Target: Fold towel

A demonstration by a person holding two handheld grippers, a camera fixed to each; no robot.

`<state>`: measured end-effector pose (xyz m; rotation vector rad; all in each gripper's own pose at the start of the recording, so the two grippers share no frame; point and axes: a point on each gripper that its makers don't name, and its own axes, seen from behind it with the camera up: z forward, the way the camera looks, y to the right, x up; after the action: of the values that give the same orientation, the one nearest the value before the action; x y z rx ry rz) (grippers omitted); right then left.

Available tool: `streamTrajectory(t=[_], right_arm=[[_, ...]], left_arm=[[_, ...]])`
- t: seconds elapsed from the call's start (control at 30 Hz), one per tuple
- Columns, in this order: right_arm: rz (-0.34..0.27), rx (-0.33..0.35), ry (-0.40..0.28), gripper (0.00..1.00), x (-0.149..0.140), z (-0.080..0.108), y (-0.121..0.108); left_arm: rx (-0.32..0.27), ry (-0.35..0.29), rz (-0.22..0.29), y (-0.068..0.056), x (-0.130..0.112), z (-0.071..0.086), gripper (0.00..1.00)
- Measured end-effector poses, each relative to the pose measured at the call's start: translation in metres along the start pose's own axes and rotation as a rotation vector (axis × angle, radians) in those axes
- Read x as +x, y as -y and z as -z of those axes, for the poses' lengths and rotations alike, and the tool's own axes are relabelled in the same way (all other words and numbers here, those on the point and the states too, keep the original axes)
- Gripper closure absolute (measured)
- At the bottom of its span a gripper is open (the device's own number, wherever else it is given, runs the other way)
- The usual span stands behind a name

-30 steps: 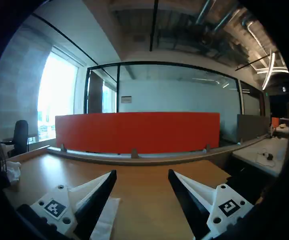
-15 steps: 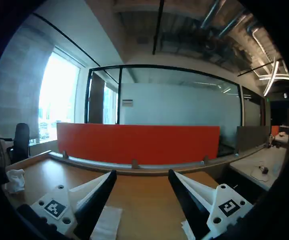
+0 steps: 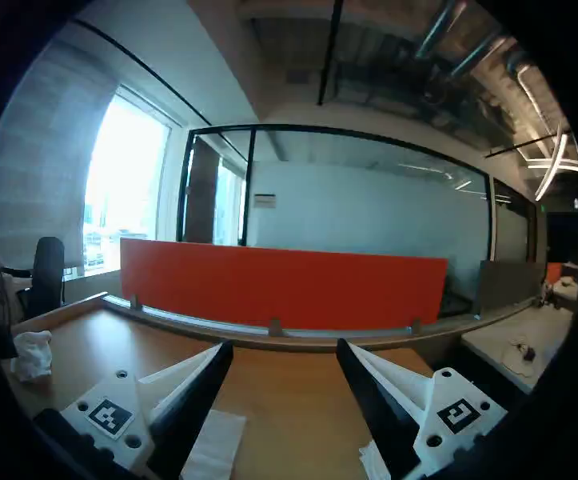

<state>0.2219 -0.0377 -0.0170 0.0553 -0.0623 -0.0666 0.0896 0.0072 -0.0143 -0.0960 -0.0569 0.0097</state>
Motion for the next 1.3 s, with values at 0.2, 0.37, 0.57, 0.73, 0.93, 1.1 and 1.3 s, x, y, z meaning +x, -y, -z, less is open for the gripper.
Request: streamTrajectory(t=[0.2,0.37,0.57,0.73,0.93,1.1,1.3], right_arm=[[0.025,0.111,0.053,0.0,-0.009,-0.004,0.021],[0.063,0.227,0.098,0.0,-0.016,-0.001,0.044],[0.099,0.313,0.132,0.0,-0.02,0.002,0.06],[0.122,0.375,0.177,0.0,-0.03,0.005,0.071],[0.144,0.453,0.243,0.0,-0.045,0.01,0.084],[0.16,0.479,0.278,0.0,-0.055,0.011,0.087],[0.168,0.499,0.312,0.0,-0.072,0.014,0.091]], left_arm=[[-0.097,0.044,-0.016,-0.02,-0.006,-0.005,0.06],[-0.19,0.075,-0.034,-0.038,-0.009,-0.006,0.06],[-0.273,0.106,-0.074,-0.049,-0.012,-0.006,0.06],[-0.324,0.137,-0.119,-0.059,-0.02,-0.007,0.06],[-0.387,0.178,-0.134,-0.072,-0.035,-0.006,0.06],[-0.406,0.202,-0.13,-0.075,-0.044,-0.006,0.06],[-0.418,0.228,-0.149,-0.077,-0.06,-0.005,0.06]])
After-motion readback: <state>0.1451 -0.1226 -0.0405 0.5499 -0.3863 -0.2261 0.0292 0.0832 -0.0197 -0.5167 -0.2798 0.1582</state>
